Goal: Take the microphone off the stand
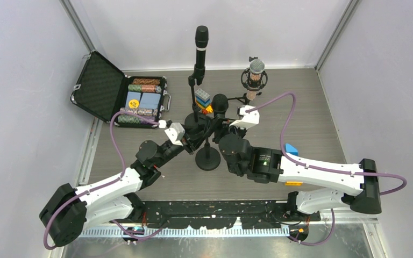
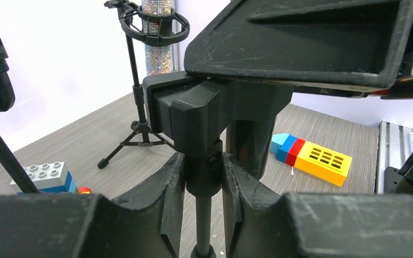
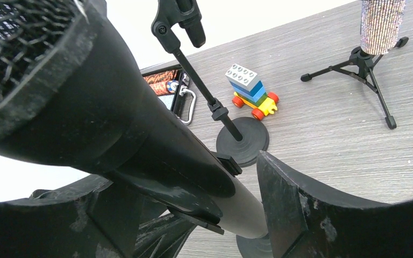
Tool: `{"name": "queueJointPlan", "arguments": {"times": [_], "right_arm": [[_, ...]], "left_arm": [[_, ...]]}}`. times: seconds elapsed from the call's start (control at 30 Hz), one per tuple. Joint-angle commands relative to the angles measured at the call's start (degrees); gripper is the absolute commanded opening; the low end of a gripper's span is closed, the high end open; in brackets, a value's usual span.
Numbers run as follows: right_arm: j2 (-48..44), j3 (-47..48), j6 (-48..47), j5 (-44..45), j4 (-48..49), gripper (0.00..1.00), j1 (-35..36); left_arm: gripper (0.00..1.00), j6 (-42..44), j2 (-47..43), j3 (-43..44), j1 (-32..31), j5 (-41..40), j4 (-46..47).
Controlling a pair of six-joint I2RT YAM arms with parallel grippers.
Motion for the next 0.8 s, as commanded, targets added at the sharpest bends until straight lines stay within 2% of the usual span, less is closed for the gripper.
{"name": "queueJointPlan", "arguments": {"times": [0.0, 0.27, 0.53, 0.77], "right_arm": [[3.89, -2.95, -0.37, -2.04, -14.61, 0.76, 1.08], [3.73, -5.13, 0.05, -2.79, -15.55, 0.75, 1.43], [3.33, -6.56, -5.83, -4.72, -15.77, 0.74, 1.44], [5.22, -5.78, -5.82, -5.08, -17.89, 0.74, 1.42]], "left_arm": [[0.00, 1.02, 1.70, -2.73, -0.25, 2.01, -5.11], [0.00, 1.38, 0.71, -2.70, -0.25, 2.69, -9.95], [0.00, 3.42, -0.68, -1.83, -0.25, 2.49, -16.79], [0.00, 3.67, -1.14, -2.44, -0.25, 2.43, -19.97]]}}
